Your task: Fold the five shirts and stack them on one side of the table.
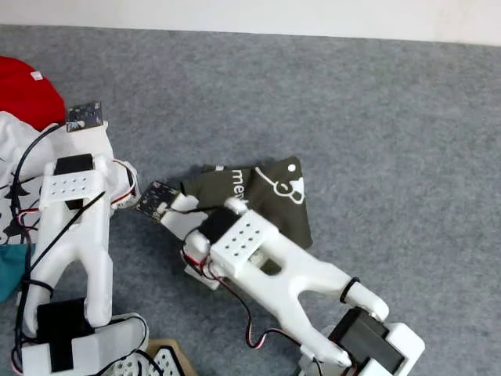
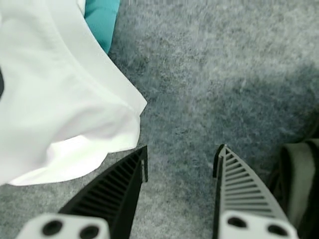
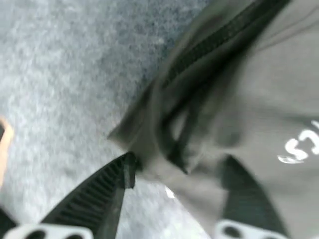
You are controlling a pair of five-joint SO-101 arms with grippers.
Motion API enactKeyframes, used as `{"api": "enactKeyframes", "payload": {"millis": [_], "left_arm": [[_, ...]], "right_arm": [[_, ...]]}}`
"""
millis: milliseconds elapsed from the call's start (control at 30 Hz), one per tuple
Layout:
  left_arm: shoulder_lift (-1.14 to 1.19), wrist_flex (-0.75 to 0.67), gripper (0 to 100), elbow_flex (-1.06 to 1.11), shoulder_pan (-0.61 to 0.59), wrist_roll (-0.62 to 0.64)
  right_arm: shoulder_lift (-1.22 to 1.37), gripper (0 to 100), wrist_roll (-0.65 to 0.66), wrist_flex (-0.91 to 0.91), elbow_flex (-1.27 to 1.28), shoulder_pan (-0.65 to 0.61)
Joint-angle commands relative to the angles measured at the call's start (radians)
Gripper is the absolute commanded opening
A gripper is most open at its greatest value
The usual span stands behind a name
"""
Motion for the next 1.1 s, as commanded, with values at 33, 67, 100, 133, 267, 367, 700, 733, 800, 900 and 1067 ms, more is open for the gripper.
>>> {"api": "enactKeyframes", "payload": {"millis": [33, 67, 100, 133, 267, 367, 700, 733, 800, 900, 1067], "left_arm": [[-0.004, -0.020, 23, -0.002, -0.008, 0.011], [-0.004, -0.020, 23, -0.002, -0.008, 0.011], [-0.004, -0.020, 23, -0.002, -0.008, 0.011], [-0.004, -0.020, 23, -0.002, -0.008, 0.011], [-0.004, -0.020, 23, -0.002, -0.008, 0.011], [-0.004, -0.020, 23, -0.002, -0.008, 0.011], [-0.004, -0.020, 23, -0.002, -0.008, 0.011], [-0.004, -0.020, 23, -0.002, -0.008, 0.011], [-0.004, -0.020, 23, -0.002, -0.008, 0.011], [-0.004, -0.020, 23, -0.002, -0.001, 0.011], [-0.004, -0.020, 23, -0.001, 0.015, 0.011]], "right_arm": [[-0.047, 36.5, 0.031, 0.170, -0.176, 0.059], [-0.073, 36.5, 0.031, 0.189, -0.199, 0.074], [-0.105, 36.5, 0.031, 0.216, -0.216, 0.087], [-0.137, 36.5, 0.031, 0.239, -0.231, 0.096], [-0.271, 36.5, 0.031, 0.292, -0.274, 0.197], [-0.303, 36.5, 0.029, 0.237, -0.272, 0.386], [0.004, 36.6, 0.025, -0.008, -0.199, 0.610], [0.038, 36.7, 0.025, -0.025, -0.199, 0.610], [0.096, 36.7, 0.014, -0.058, -0.196, 0.610], [0.159, 36.8, -0.018, -0.105, -0.194, 0.607], [0.191, 36.8, -0.032, -0.145, -0.191, 0.598]]}}
